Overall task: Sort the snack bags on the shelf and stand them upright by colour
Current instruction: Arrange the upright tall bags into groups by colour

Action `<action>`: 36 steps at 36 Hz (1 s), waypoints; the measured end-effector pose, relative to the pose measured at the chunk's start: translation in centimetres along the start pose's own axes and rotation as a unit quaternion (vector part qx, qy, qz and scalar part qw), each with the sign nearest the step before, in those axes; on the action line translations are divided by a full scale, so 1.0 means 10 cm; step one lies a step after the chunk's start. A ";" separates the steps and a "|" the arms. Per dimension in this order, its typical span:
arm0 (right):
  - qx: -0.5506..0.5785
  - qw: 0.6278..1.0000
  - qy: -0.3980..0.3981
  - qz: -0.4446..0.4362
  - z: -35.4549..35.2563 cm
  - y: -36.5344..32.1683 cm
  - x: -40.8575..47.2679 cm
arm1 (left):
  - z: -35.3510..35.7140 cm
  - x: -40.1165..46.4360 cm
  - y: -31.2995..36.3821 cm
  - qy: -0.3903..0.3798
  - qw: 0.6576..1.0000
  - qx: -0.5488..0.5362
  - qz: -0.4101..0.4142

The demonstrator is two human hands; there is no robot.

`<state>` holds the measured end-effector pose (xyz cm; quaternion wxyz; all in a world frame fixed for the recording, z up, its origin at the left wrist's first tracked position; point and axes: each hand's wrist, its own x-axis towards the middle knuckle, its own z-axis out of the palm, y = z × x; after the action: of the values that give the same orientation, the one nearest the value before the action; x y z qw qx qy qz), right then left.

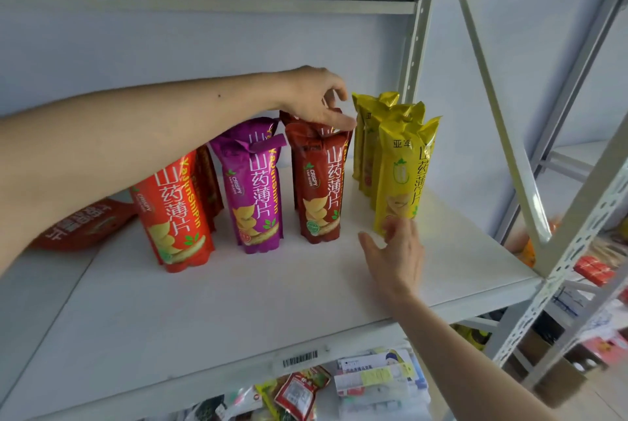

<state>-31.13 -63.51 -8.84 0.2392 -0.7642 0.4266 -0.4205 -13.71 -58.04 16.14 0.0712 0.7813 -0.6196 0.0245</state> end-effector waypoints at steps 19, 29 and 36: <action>-0.022 0.977 -0.213 0.006 0.41 -0.43 0.04 | 0.29 -0.12 0.00 -0.031 0.999 0.003 -0.025; 0.049 0.988 -0.146 -0.001 0.29 -0.39 -0.13 | 0.18 -0.30 0.08 -0.009 0.997 -0.030 -0.064; -0.005 0.984 -0.149 -0.100 0.22 -0.57 -0.43 | -0.06 -0.76 -0.02 0.057 0.994 -0.015 -0.094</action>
<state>-27.93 -56.82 -7.72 0.2528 -0.8583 0.3100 -0.3214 -15.21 -50.57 15.74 0.1205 0.8320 -0.5389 0.0531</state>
